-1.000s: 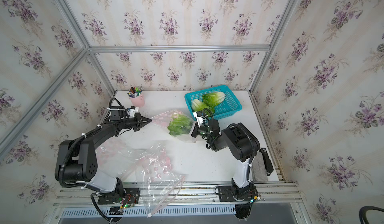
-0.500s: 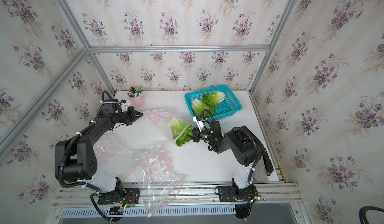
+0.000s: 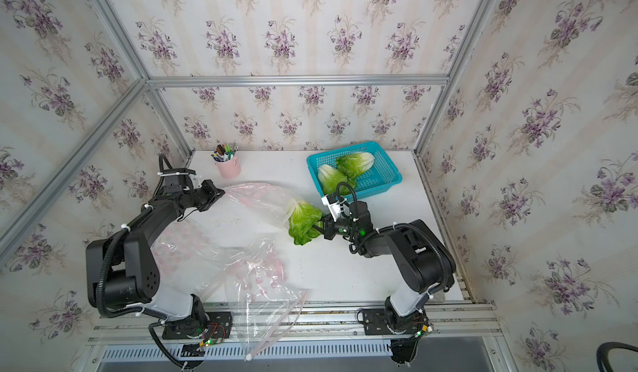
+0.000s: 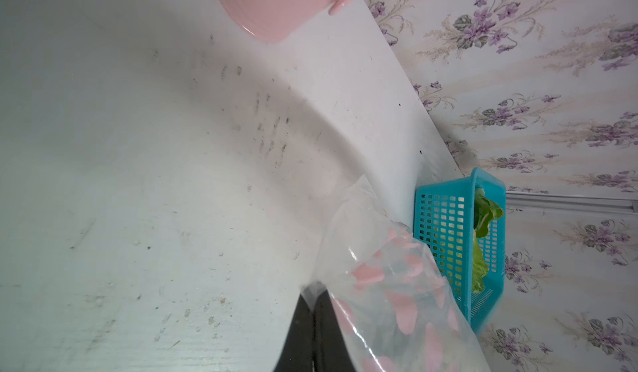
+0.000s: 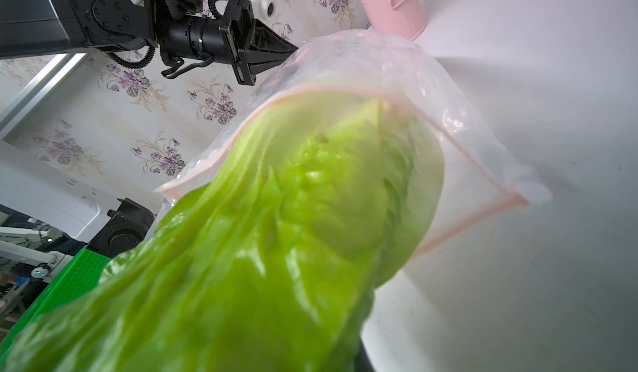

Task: Open the zip-top bag and take out the chinese cabbages
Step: Pick up the Chinese cabbage from the zipper food storage bag, then place the Chinese cabbage in the basket.

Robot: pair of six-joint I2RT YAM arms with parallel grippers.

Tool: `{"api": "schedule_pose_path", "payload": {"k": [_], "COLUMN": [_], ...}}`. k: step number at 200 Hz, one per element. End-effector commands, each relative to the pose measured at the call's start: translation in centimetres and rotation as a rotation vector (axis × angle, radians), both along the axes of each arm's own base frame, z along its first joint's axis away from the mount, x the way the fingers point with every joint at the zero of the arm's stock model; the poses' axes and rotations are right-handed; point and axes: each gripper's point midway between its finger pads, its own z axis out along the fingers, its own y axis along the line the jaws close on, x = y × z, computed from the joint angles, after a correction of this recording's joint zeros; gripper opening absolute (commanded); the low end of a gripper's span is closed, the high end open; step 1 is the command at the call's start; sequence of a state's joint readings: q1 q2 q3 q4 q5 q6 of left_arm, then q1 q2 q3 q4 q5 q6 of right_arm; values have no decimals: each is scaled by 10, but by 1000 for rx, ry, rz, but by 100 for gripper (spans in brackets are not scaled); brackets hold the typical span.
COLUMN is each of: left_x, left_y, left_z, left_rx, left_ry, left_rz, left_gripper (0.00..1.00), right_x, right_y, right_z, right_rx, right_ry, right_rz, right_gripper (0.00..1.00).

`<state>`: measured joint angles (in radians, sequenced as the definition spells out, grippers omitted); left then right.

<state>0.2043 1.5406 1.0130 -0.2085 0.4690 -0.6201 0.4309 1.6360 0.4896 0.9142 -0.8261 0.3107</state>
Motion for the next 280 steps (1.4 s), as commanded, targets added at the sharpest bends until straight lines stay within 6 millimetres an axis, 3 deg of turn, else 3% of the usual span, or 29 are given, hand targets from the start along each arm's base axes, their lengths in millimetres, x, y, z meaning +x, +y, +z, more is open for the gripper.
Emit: {"api": "schedule_pose_path", "payload": {"k": [1, 56, 72, 94, 115, 136, 146, 150, 153, 164, 167, 188, 201, 228, 280], "left_x": [1, -4, -6, -7, -9, -10, -10, -11, -11, -10, -12, -13, -13, -17, -20], "left_y": [16, 26, 26, 26, 27, 27, 28, 28, 27, 27, 26, 20, 9, -15, -36], "left_z": [6, 4, 4, 8, 14, 23, 29, 31, 33, 36, 50, 75, 92, 116, 128], "left_rx": [40, 48, 51, 60, 81, 101, 111, 115, 118, 129, 137, 160, 163, 176, 131], "left_ry": [-23, -13, -13, -22, -24, -42, -53, -58, -62, -71, -106, -174, -225, -306, -346], "left_rz": [59, 93, 94, 92, 88, 85, 83, 79, 77, 68, 68, 25, -30, -132, -217], "left_gripper": [0, 0, 0, 0, 22, 62, 75, 96, 99, 99, 99, 99, 99, 99, 99], "right_x": [5, 22, 36, 54, 64, 76, 82, 84, 86, 93, 95, 111, 123, 149, 198], "right_y": [-10, -37, -53, -80, -106, -137, -154, -162, -167, -190, -195, -236, -250, -262, -260], "right_z": [-6, 6, 20, 55, 85, 93, 91, 89, 89, 86, 84, 84, 85, 76, 56], "right_rx": [-69, -165, -208, -234, -286, -414, -492, -528, -548, -624, -645, -765, -825, -971, -1120], "right_ry": [-30, 43, 44, -16, -51, -16, 18, 36, 46, 99, 112, 164, 158, 167, 200], "right_rz": [-60, -274, -389, -574, -717, -876, -954, -983, -1003, -1080, -1097, -1215, -1242, -1256, -1225], "right_gripper": [0, 0, 0, 0, 0, 0, 0, 0, 0, 0, 0, 0, 0, 0, 0]}}
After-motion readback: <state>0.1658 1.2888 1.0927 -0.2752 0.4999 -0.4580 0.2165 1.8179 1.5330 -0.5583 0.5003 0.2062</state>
